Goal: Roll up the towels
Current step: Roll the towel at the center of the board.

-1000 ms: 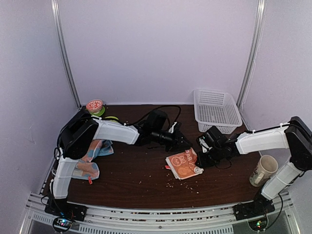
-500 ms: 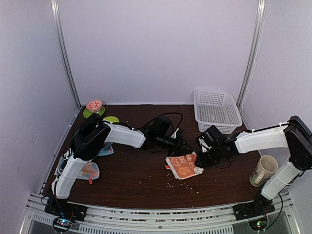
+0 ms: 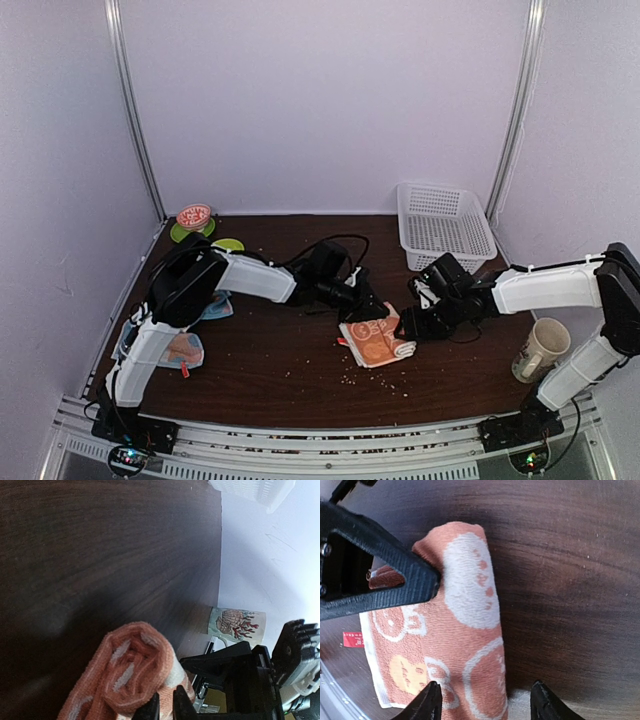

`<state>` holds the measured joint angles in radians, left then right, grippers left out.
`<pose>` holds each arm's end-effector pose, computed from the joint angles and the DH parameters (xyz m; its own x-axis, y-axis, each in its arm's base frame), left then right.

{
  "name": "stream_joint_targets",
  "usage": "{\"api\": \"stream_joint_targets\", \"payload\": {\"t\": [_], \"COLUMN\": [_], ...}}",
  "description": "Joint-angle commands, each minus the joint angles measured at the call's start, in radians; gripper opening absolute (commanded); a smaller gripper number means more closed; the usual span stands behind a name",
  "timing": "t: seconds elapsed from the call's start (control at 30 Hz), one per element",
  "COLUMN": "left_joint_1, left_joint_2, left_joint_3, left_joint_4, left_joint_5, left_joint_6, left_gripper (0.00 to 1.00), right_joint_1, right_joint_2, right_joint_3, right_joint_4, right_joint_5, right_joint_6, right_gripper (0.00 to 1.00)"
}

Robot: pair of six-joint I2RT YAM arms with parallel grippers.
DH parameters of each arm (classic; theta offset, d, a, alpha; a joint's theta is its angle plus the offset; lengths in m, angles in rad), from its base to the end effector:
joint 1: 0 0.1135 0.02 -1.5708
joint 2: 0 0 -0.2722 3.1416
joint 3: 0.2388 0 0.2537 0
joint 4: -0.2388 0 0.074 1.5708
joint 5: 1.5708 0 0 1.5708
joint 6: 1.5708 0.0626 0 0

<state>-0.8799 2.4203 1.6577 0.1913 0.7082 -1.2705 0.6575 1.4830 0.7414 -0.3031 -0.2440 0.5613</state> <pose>0.3168 -0.4470 0.1006 -0.9942 0.0638 0.0872 -0.0529 0.4165 -0.9076 0.2172 0.1868 0.1459 -0.9462 -0.0780 -0.3139 -0.2190 0.8688 0.4442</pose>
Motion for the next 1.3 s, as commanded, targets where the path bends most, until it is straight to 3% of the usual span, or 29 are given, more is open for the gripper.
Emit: {"api": "stream_joint_targets", "payload": {"t": [0.0,0.43,0.53,0.63,0.9,1.27], "left_joint_1": [0.009,0.009,0.009,0.009,0.009,0.008], "left_joint_2": [0.018,-0.003,-0.014,-0.021,-0.037,-0.172], "left_joint_3": [-0.032,-0.087,-0.110,-0.127,-0.156,-0.305], "left_joint_4": [-0.047,-0.044,-0.045,-0.047,-0.059,-0.008], "left_joint_5": [-0.037,-0.046,-0.050,-0.051,-0.058,-0.050], "left_joint_6": [0.049,0.064,0.072,0.078,0.098,0.111], "left_gripper": [0.12,0.11,0.11,0.11,0.11,0.12], "right_joint_1": [-0.051,-0.127,-0.127,-0.123,-0.015,0.223], "right_joint_2": [-0.006,0.081,0.097,0.091,0.044,0.109], "right_joint_3": [-0.046,-0.090,-0.085,-0.077,0.009,0.180], "right_joint_4": [0.098,0.242,0.244,0.213,0.017,-0.226], "right_joint_5": [-0.139,-0.327,-0.332,-0.303,-0.040,0.393], "right_joint_6": [0.043,0.066,0.056,0.032,-0.070,-0.133], "right_gripper": [0.61,0.61,0.55,0.41,0.13,0.07]}}
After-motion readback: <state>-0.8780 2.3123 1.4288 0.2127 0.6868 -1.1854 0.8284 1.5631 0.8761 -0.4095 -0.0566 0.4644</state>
